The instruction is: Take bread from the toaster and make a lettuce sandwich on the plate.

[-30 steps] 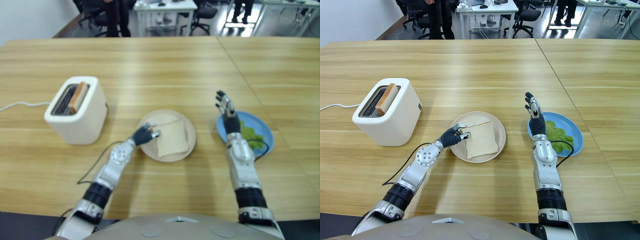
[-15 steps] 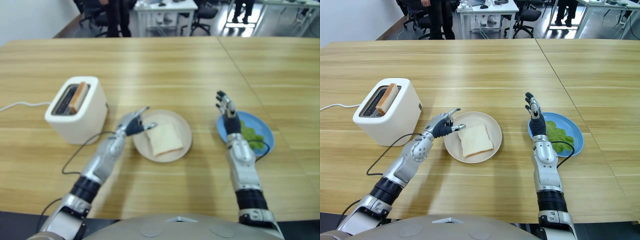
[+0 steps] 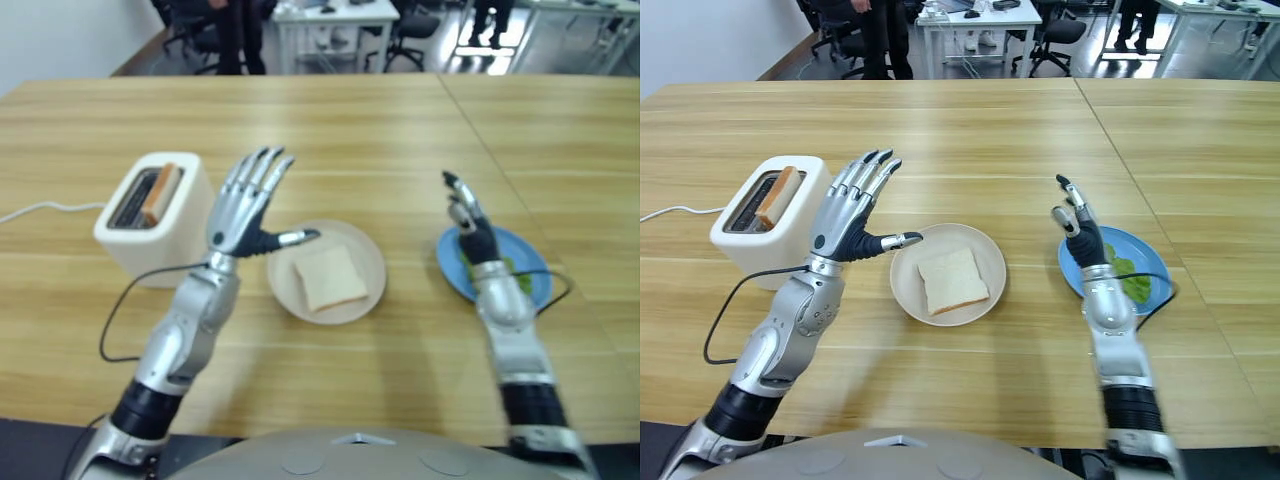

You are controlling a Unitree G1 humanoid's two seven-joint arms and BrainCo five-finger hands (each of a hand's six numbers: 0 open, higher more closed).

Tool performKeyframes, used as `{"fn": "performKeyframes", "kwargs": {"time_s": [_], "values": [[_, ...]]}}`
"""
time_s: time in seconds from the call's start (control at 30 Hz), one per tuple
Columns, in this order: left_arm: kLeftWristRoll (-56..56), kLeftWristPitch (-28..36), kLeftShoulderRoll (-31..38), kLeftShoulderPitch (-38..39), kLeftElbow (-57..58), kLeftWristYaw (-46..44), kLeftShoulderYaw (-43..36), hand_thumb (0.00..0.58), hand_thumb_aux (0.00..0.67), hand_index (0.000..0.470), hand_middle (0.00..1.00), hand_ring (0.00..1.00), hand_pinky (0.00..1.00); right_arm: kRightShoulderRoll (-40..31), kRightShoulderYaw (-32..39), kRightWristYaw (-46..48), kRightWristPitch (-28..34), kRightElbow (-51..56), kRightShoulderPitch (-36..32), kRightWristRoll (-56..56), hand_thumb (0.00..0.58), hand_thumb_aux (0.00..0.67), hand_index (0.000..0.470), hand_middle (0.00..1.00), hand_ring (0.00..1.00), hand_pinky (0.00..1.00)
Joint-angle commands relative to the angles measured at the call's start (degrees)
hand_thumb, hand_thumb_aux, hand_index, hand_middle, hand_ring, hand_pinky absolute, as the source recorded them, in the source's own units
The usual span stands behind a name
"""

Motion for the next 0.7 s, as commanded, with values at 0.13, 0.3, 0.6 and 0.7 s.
{"fn": "performKeyframes", "kwargs": {"time_s": [0.13,0.3,0.6,0.7], "values": [[-10.3,-1.3,-3.1,2.0,5.9,-2.2,2.2,0.0,0.0,0.0,0.0,0.0,0.0,-18.0,1.0,-8.1,0.4,11.0,1.6,-19.9,0.0,0.0,0.0,0.0,0.0,0.0],[-13.4,-1.0,-4.5,2.7,7.1,-2.9,3.0,0.0,0.0,0.0,0.0,0.0,0.0,-24.7,11.4,-16.2,-0.6,29.9,-4.6,-29.1,0.0,0.0,0.0,0.0,0.0,0.0],[-13.5,-0.7,-5.3,3.2,7.2,-3.0,2.4,0.0,0.0,0.0,0.0,0.0,0.0,-23.5,26.0,-25.9,-0.2,50.8,-12.0,-34.5,0.0,0.0,0.0,0.0,0.0,0.0],[-13.5,-0.7,-5.5,3.2,7.3,-3.1,2.3,0.0,0.0,0.0,0.0,0.0,0.0,-23.0,28.7,-28.1,0.0,54.8,-13.6,-34.2,0.0,0.0,0.0,0.0,0.0,0.0]]}}
